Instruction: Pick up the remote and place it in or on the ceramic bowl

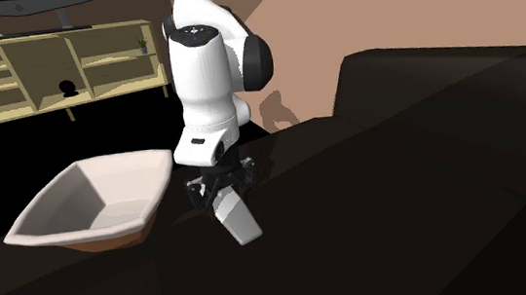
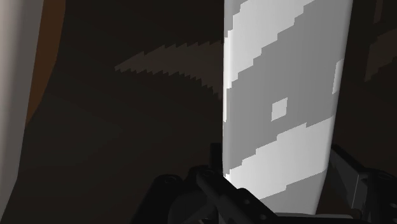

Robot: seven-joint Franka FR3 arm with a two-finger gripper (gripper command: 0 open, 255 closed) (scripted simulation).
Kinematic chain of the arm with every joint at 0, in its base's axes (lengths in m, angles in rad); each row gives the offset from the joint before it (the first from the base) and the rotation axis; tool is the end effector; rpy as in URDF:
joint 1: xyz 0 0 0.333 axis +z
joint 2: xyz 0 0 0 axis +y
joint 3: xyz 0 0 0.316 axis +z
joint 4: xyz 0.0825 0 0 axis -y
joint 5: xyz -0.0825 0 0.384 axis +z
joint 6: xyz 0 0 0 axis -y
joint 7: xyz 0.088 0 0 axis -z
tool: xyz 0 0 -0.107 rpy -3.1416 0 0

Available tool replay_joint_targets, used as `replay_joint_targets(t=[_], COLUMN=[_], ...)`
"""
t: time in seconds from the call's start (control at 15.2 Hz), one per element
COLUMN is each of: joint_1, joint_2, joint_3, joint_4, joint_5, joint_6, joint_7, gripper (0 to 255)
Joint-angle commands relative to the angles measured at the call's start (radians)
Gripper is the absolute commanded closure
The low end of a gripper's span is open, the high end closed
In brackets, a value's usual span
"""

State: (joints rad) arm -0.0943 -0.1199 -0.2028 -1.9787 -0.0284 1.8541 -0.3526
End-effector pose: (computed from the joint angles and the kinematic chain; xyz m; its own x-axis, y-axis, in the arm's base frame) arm 0.4990 -0.1590 0.5179 0.9979 0.0650 -0.0077 0.0650 -0.9979 0.0005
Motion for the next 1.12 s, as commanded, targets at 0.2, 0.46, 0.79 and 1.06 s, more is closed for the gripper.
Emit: replay_joint_targets(t=[0.2, 0.46, 0.79, 1.06], joint_1=[0.0, 0.0, 0.001, 0.002], joint_2=[0.0, -0.003, -0.003, 0.001], joint_3=[0.0, 0.001, 0.002, 0.002], joint_4=[0.0, 0.037, 0.104, 0.162], joint_5=[0.0, 0.0, 0.0, 0.001], joint_6=[0.0, -0.04, -0.107, -0.161], joint_7=[0.0, 0.0, 0.0, -0.001], gripper=[255, 255, 255, 255])
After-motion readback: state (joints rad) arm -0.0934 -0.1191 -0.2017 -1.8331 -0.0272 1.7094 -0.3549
